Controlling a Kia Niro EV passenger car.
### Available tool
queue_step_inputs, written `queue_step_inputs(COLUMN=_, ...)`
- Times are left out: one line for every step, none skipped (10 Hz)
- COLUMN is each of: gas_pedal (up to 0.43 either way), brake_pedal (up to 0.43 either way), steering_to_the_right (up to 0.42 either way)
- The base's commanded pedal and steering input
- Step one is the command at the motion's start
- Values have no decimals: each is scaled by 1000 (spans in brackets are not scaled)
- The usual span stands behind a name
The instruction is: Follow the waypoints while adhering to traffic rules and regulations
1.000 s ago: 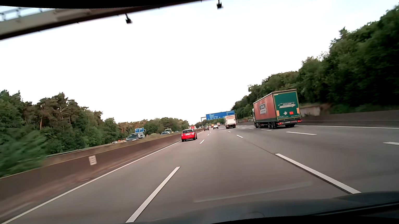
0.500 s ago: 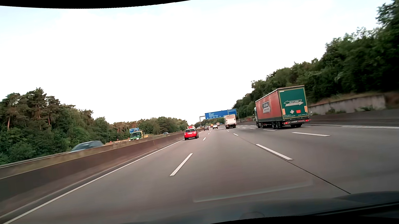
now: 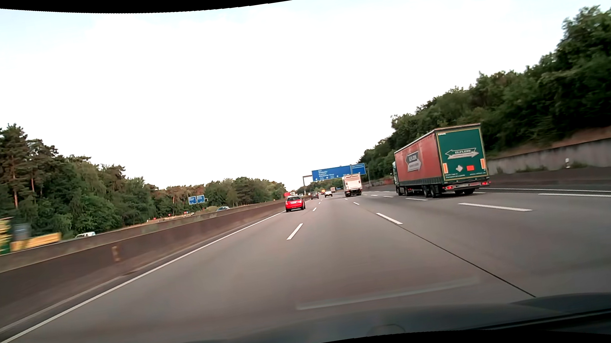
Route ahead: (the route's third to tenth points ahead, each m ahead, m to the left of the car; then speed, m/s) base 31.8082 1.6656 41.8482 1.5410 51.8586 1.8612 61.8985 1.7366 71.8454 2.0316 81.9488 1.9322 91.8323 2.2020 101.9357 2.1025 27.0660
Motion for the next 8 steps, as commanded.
queue_step_inputs(gas_pedal=189, brake_pedal=0, steering_to_the_right=-2)
queue_step_inputs(gas_pedal=189, brake_pedal=0, steering_to_the_right=-3)
queue_step_inputs(gas_pedal=189, brake_pedal=0, steering_to_the_right=-4)
queue_step_inputs(gas_pedal=189, brake_pedal=0, steering_to_the_right=-4)
queue_step_inputs(gas_pedal=189, brake_pedal=0, steering_to_the_right=-4)
queue_step_inputs(gas_pedal=189, brake_pedal=0, steering_to_the_right=-4)
queue_step_inputs(gas_pedal=189, brake_pedal=0, steering_to_the_right=-4)
queue_step_inputs(gas_pedal=189, brake_pedal=0, steering_to_the_right=-4)
